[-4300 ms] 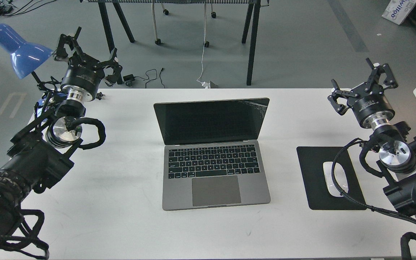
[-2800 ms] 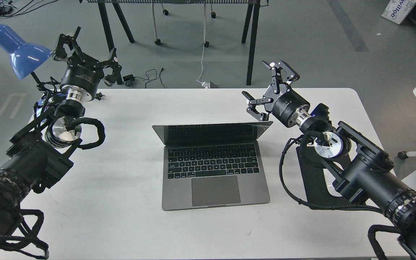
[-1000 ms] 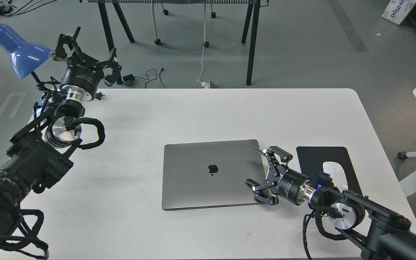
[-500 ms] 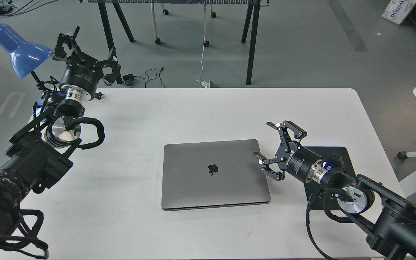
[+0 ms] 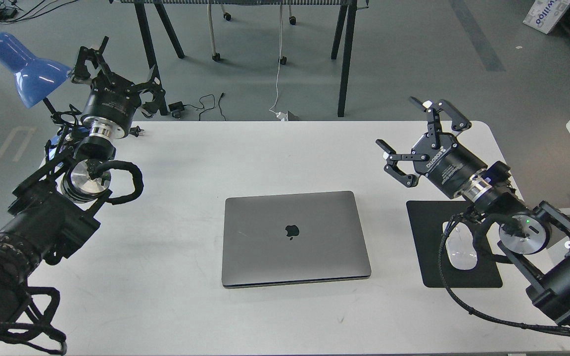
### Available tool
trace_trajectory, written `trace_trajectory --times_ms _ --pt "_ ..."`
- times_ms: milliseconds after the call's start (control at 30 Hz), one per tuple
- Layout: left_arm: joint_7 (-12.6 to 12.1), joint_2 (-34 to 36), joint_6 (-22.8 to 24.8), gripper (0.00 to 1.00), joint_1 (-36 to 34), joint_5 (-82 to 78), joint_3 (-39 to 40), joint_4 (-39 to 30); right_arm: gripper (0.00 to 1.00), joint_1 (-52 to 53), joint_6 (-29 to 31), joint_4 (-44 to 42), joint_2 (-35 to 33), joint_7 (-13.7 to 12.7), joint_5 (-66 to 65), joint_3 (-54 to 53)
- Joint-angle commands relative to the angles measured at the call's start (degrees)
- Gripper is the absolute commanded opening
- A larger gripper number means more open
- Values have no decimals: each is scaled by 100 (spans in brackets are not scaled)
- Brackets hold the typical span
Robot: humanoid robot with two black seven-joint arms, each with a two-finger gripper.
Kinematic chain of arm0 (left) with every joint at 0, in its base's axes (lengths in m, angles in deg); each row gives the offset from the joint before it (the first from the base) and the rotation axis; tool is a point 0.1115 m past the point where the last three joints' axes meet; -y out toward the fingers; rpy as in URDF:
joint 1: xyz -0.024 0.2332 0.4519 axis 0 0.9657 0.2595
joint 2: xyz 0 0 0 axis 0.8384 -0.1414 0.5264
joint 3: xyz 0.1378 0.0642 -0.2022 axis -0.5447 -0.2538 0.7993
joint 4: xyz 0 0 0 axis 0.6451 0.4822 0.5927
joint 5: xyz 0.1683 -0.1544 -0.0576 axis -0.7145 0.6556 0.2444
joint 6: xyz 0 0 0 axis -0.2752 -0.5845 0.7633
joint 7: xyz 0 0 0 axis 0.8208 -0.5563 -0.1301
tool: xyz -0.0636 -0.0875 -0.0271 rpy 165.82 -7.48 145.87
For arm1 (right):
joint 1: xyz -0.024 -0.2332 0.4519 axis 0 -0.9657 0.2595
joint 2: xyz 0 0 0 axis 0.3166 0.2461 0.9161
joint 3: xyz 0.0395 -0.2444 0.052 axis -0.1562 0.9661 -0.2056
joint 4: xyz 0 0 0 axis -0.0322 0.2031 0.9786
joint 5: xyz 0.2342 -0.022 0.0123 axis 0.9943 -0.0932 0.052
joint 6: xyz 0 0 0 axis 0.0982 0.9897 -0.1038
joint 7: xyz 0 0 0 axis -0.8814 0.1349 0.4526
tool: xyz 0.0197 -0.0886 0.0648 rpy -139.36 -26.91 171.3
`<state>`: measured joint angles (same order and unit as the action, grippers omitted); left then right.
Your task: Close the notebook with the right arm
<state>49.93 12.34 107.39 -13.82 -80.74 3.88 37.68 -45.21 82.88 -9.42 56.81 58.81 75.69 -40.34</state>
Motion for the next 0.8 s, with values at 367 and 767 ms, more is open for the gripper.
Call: trace_trajectory --times_ms 367,767 --pt "-1 -9 0 100 0 2 -9 1 100 706 191 -2117 68 -171 1106 -1029" --pt "-1 0 0 100 0 10 -9 1 100 697 505 -2646 306 -145 1274 -976"
